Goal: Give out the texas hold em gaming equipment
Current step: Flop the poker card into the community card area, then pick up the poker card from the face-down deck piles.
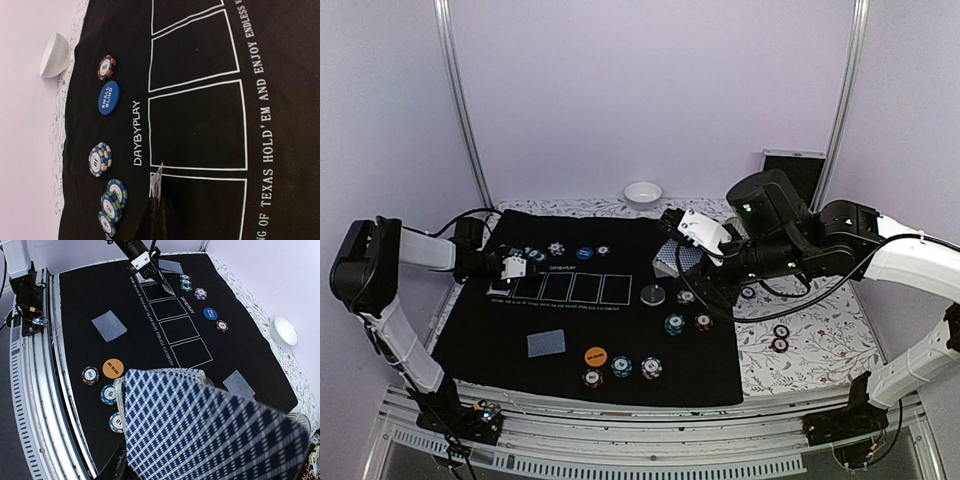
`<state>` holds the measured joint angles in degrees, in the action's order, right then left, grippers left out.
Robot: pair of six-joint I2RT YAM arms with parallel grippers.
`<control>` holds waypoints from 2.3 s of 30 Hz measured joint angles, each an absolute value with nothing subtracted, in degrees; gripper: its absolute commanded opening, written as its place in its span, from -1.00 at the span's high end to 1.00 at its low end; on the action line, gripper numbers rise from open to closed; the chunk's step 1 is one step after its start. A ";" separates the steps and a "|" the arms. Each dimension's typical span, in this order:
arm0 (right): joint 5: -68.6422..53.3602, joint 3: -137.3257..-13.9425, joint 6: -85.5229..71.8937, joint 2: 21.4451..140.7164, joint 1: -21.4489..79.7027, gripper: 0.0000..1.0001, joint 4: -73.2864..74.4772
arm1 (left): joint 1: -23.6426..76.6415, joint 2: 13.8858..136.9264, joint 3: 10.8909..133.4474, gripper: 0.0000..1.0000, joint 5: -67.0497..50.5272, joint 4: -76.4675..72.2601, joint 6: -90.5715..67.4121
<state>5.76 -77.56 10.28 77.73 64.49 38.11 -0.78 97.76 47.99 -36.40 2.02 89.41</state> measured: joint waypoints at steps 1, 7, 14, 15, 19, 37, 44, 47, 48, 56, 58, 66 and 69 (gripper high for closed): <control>5.76 -77.56 10.28 77.73 64.49 0.92 38.11 | -0.78 97.80 48.10 1.00 -36.01 2.90 89.91; 5.80 -77.56 10.28 77.73 64.49 0.92 38.13 | -0.93 99.88 50.89 1.00 -33.95 9.96 91.72; 6.00 -77.56 10.26 77.73 64.49 0.92 38.13 | -0.86 100.68 52.47 1.00 -33.41 15.90 92.16; 6.04 -77.56 10.24 77.73 64.49 0.92 38.13 | -0.82 100.82 52.73 1.00 -33.45 16.53 92.16; 6.46 -77.56 10.24 77.73 64.49 0.92 38.13 | -0.34 101.25 53.32 1.00 -33.95 18.72 91.98; 7.16 -77.56 10.22 77.52 64.49 0.92 38.44 | 0.21 102.65 54.98 -0.96 -33.08 23.29 90.74; 7.46 -77.56 10.22 77.49 64.49 0.92 38.63 | 0.21 97.14 56.18 -0.96 -34.28 26.39 89.27; 7.49 -77.56 10.22 77.49 64.49 0.92 38.68 | 0.23 89.56 56.93 -0.96 -37.87 25.15 86.13; 7.49 -77.56 10.22 77.49 64.49 0.92 38.72 | 0.23 86.37 56.99 -0.96 -39.55 23.88 84.49; 7.44 -77.56 10.24 77.49 64.47 0.92 38.98 | 0.34 66.61 53.30 -0.96 -57.54 -4.16 53.93; 7.44 -77.56 10.26 77.49 64.45 0.92 38.96 | 0.49 66.19 52.49 -0.96 -59.90 -12.67 41.10; 7.42 -77.62 10.26 77.58 64.42 0.92 38.98 | 1.15 69.43 57.93 -0.96 -54.65 -22.06 7.49; 7.40 -78.19 10.26 78.11 64.42 0.92 38.98 | 1.23 67.83 57.41 -0.96 -51.77 -26.35 -0.21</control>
